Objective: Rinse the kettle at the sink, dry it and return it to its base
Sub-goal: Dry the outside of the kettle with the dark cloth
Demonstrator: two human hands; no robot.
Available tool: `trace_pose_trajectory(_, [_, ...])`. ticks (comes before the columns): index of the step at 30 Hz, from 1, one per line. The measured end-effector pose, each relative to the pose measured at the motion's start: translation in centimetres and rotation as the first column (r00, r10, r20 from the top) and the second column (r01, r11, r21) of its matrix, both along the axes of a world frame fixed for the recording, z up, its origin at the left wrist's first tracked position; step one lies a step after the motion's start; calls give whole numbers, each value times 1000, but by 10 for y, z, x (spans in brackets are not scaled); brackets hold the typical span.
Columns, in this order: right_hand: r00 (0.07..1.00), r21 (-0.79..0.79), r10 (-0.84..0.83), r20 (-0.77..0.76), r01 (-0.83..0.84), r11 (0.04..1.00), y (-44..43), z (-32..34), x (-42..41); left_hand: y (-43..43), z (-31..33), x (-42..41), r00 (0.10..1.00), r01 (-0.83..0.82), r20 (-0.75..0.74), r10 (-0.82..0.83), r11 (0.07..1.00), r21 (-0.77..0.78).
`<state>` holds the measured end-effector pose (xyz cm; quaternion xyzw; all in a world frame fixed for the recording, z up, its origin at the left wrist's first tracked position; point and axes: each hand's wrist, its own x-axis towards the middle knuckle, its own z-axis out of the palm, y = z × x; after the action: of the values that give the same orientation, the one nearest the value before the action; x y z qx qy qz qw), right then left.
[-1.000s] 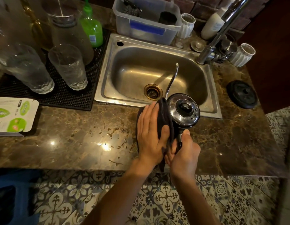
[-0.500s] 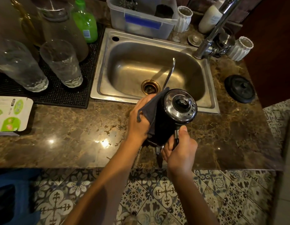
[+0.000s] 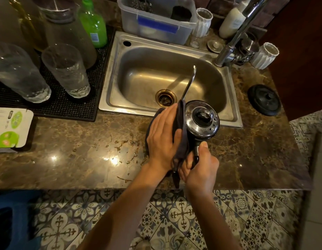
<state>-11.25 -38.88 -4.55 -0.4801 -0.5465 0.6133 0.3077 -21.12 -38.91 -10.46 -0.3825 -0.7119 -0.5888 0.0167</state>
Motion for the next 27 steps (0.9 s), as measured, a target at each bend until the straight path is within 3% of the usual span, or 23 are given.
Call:
trace_pose_trajectory(2, [1000,-28,-4,-12,4,1000,0,0,-2,5,3,-20,980,150,134,-146,989,-20])
trace_pose_trajectory(4, [1000,-45,-1,-26,0,999,-1,0,-2,12,6,-45,876,333,374,-305,943,-12])
trace_pose_trajectory(7, [999,-67,-10,-32,8,998,-1,1,-2,26,9,-68,747,427,580,-324,903,-46])
trace_pose_trajectory(10, [999,-76,-23,-38,20,997,0,3,-3,31,3,-73,771,319,601,-208,944,-83])
trace_pose_trajectory(14, [999,-84,-34,-23,32,996,-1,5,-3,30,-6,-82,901,-7,413,131,957,-288])
trace_pose_trajectory(17, [998,-106,-69,-9,67,992,-2,6,-4,21,-3,-83,894,-89,387,224,937,-338])
trace_pose_trajectory(20, [997,-93,-69,31,72,993,-2,5,-3,8,4,-84,845,-52,492,207,949,-310])
trace_pose_trajectory(22, [995,-98,-53,82,61,993,-3,6,-2,0,14,-87,718,-44,662,213,964,-262])
trace_pose_trajectory(24, [991,-65,-52,125,61,996,-5,8,0,-8,26,-90,434,-71,888,152,988,-135])
trace_pose_trajectory(27, [975,149,-99,197,70,986,-11,16,3,-18,53,-96,71,-134,997,23,991,-14])
